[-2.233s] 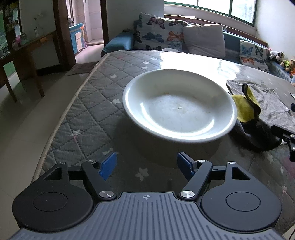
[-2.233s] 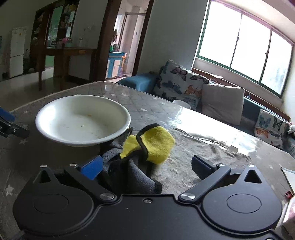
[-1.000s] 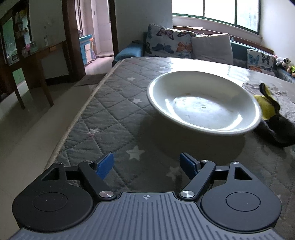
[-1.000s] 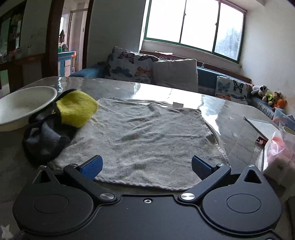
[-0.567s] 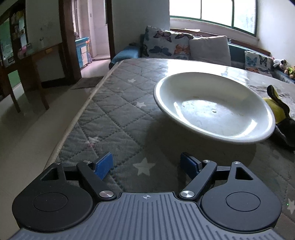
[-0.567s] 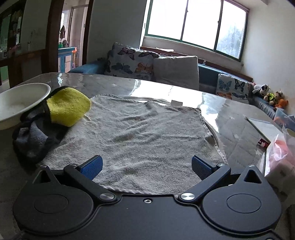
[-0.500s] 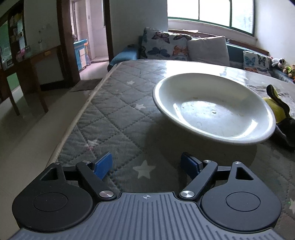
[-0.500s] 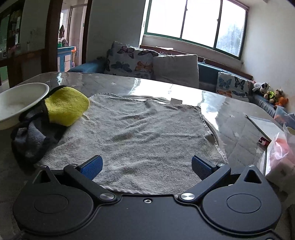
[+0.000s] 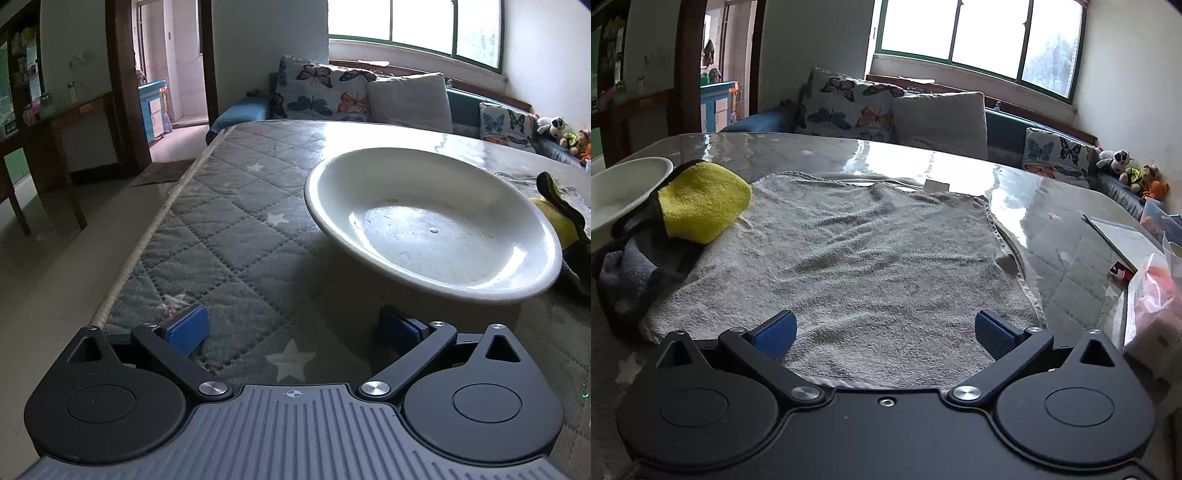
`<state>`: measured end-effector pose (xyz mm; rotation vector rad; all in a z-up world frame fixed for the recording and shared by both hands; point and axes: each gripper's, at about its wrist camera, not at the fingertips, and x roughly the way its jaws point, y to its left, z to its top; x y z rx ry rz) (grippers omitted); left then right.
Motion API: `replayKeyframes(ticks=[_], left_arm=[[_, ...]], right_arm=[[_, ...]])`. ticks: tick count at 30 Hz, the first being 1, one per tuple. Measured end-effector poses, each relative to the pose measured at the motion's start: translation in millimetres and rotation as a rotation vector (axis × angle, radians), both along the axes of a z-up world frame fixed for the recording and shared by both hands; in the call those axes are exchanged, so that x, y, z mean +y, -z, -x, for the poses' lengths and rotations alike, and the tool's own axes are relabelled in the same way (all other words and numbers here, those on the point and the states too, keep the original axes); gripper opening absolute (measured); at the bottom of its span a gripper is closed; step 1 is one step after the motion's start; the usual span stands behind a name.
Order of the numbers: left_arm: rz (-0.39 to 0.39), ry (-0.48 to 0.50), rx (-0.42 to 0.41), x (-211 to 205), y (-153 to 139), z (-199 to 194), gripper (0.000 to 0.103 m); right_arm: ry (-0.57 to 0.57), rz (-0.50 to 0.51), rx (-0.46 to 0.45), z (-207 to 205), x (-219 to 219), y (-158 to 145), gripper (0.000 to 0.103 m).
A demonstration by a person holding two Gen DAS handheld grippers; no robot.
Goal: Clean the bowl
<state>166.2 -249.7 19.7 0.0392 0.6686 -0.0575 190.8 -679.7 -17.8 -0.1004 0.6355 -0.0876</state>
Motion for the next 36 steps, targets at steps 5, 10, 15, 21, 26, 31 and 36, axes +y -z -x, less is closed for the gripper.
replayKeyframes(ticks=[5, 10, 15, 21, 26, 31, 36], left_arm=[[-0.001, 0.013, 0.005, 1, 0, -7, 0.102], [-0.001, 0.039, 0.006, 3, 1, -14, 0.103], [0.008, 0.058, 0.006, 6, 3, -20, 0.103], [0.007, 0.058, 0.000, 5, 6, -30, 0.103], [0.009, 0.058, 0.000, 3, 5, -31, 0.103], [0.009, 0.058, -0.001, 2, 6, -33, 0.103], [0.012, 0.058, 0.000, 1, 6, -31, 0.103]], right_arm=[[-0.001, -0.010, 0.006, -2, -3, 2, 0.103], [0.000, -0.064, 0.021, -3, -11, 3, 0.103], [0.000, -0.104, 0.032, -5, -17, 4, 0.103], [-0.001, -0.117, 0.035, -5, -18, 4, 0.103], [-0.001, -0.120, 0.034, -6, -18, 5, 0.103], [-0.001, -0.124, 0.034, -6, -19, 6, 0.103], [-0.001, -0.126, 0.034, -6, -20, 6, 0.103]])
